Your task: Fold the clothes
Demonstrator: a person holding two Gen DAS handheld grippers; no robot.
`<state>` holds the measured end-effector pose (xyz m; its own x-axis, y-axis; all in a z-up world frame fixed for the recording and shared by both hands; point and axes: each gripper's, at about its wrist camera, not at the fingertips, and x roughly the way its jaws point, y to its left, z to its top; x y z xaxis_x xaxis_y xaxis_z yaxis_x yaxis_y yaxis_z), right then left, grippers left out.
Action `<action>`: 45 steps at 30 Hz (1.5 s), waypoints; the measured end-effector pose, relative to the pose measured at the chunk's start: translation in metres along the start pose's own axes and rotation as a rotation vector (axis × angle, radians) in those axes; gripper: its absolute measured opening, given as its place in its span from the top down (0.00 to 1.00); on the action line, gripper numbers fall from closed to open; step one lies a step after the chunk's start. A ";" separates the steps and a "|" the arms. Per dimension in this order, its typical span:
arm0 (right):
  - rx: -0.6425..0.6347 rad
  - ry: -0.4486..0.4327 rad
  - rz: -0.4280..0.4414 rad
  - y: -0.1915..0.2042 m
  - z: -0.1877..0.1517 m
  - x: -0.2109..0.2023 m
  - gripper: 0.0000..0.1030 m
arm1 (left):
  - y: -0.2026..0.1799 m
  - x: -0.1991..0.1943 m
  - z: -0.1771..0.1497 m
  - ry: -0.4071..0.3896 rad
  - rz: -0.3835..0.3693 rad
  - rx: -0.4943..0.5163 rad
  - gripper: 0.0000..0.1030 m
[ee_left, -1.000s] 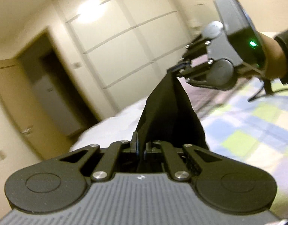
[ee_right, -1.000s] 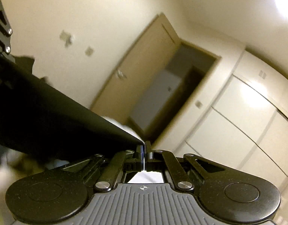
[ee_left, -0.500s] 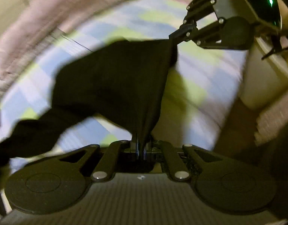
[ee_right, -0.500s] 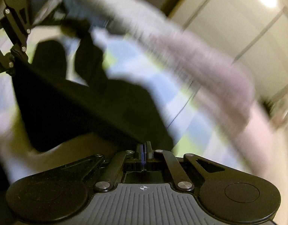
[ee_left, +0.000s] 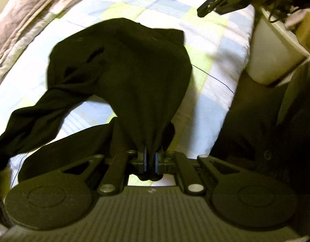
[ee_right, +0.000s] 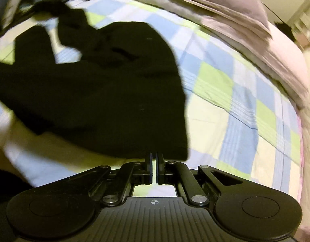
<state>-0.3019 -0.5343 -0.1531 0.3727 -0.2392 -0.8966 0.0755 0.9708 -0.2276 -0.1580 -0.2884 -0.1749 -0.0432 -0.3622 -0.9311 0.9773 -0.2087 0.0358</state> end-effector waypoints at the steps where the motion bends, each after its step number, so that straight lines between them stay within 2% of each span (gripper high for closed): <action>1: 0.002 -0.003 0.002 -0.009 0.002 0.004 0.65 | 0.003 -0.005 0.001 -0.007 0.021 -0.031 0.96; 2: -0.010 -0.014 0.003 -0.015 0.003 0.008 0.21 | 0.005 -0.009 0.003 -0.014 0.042 -0.063 0.96; 3: -0.030 -0.040 0.017 -0.018 0.003 0.012 0.13 | 0.008 -0.014 0.005 -0.021 0.061 -0.101 0.96; 6: -0.189 -0.063 0.076 -0.005 -0.003 0.035 0.12 | 0.016 -0.021 0.017 -0.034 0.119 -0.195 0.96; 11: -0.523 -0.143 0.168 0.035 -0.046 0.069 0.12 | 0.022 -0.032 0.043 -0.060 0.198 -0.330 0.96; 14: -0.644 -0.236 0.078 0.051 -0.062 0.091 0.12 | 0.024 -0.041 0.050 -0.083 0.227 -0.395 0.96; 16: -0.646 -0.260 0.024 0.055 -0.061 0.106 0.13 | 0.025 -0.046 0.051 -0.094 0.252 -0.417 0.96; 17: -0.632 -0.256 0.021 0.055 -0.058 0.111 0.17 | 0.026 -0.047 0.049 -0.092 0.269 -0.414 0.96; 18: -0.616 -0.253 0.012 0.055 -0.054 0.115 0.27 | 0.027 -0.048 0.047 -0.089 0.292 -0.403 0.96; 19: -0.595 -0.252 -0.007 0.053 -0.052 0.113 0.70 | 0.028 -0.050 0.044 -0.085 0.316 -0.390 0.96; 20: -0.574 -0.250 -0.026 0.051 -0.049 0.112 0.85 | 0.031 -0.055 0.041 -0.096 0.337 -0.377 0.96; 21: -0.542 -0.256 -0.050 0.048 -0.045 0.107 0.85 | 0.034 -0.061 0.038 -0.109 0.357 -0.363 0.96; 25: -0.356 -0.331 -0.203 0.022 -0.024 0.029 0.90 | 0.041 -0.095 0.028 -0.251 0.393 -0.241 0.96; 28: -0.245 -0.395 -0.350 0.014 -0.006 -0.049 0.91 | 0.053 -0.131 0.015 -0.426 0.412 -0.140 0.97; 32: -0.145 -0.494 -0.577 0.043 0.005 -0.168 0.91 | 0.071 -0.198 -0.006 -0.632 0.451 -0.023 0.97; 35: -0.069 -0.566 -0.717 0.074 0.013 -0.258 0.91 | 0.076 -0.264 -0.010 -0.770 0.499 0.055 0.97; 40: -0.032 -0.708 -0.917 0.115 0.021 -0.393 0.91 | 0.072 -0.370 -0.008 -0.981 0.587 0.168 0.97; 43: -0.019 -0.793 -1.015 0.130 0.030 -0.455 0.91 | 0.071 -0.418 -0.001 -1.077 0.620 0.201 0.97; 45: -0.012 -0.826 -1.057 0.129 0.036 -0.482 0.91 | 0.072 -0.435 0.010 -1.110 0.629 0.218 0.97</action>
<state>-0.4388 -0.2930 0.2630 0.5864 -0.7850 0.1999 0.6657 0.3264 -0.6710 -0.0713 -0.1548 0.2367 0.1586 -0.9854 0.0612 0.8433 0.1675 0.5107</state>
